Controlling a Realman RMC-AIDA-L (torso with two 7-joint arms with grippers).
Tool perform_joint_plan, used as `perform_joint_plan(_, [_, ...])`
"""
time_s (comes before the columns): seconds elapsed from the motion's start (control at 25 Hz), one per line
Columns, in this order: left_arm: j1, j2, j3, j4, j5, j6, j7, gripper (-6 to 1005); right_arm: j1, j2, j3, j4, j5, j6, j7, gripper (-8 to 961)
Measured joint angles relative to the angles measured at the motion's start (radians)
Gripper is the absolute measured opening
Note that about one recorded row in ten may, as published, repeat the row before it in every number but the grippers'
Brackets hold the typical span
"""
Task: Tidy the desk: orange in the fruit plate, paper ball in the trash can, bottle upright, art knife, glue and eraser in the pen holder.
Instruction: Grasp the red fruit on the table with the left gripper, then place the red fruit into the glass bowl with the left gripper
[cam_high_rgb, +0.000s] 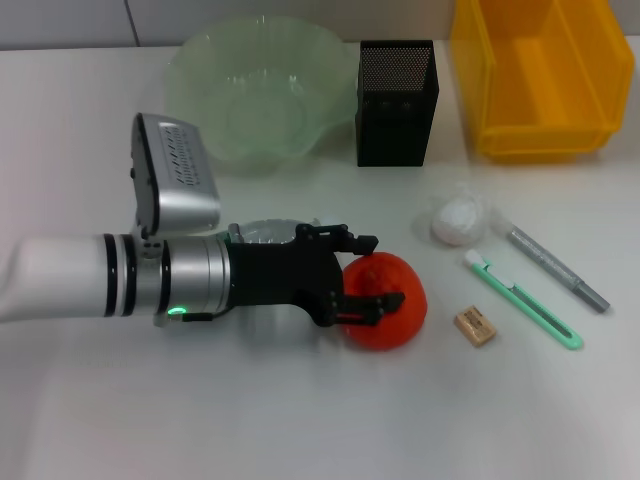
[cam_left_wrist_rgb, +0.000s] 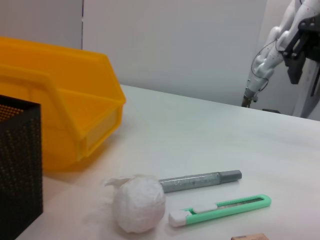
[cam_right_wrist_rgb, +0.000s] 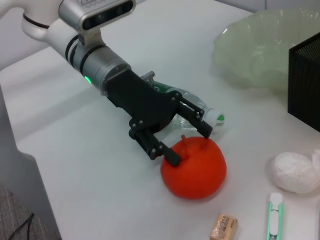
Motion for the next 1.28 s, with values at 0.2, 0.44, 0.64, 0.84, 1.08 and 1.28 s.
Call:
perform_joint_plan(0.2, [0.012,0.000,0.132,0.029,-0.088,-0.067,-0.001,742,0.002,0.004,-0.001,-0.015,-0.004,0.000,0.011,836])
perform_joint_plan(0.44, [0.026,0.000,0.191,0.061,-0.096,-0.105,-0.045,739,0.000,0.006,-0.001,-0.011,-0.005,0.002,0.010,836])
perform_joint_plan(0.64, [0.043,0.000,0.185,0.087,-0.096,-0.103,-0.066,693,-0.005,0.010,-0.001,-0.009,-0.005,0.003,0.004,836])
perform_joint_plan(0.84, [0.052,0.001,0.189,0.100,-0.095,-0.103,-0.085,617,-0.008,0.011,-0.001,-0.010,-0.005,0.003,0.002,837])
perform_joint_plan(1.08, [0.060,0.002,0.186,0.104,-0.095,-0.091,-0.085,488,-0.007,0.011,0.000,-0.010,-0.005,0.004,0.001,837])
perform_joint_plan(1.28, [0.078,0.008,0.164,0.137,-0.095,-0.028,-0.105,331,-0.007,0.017,-0.001,-0.005,-0.005,0.009,-0.013,837])
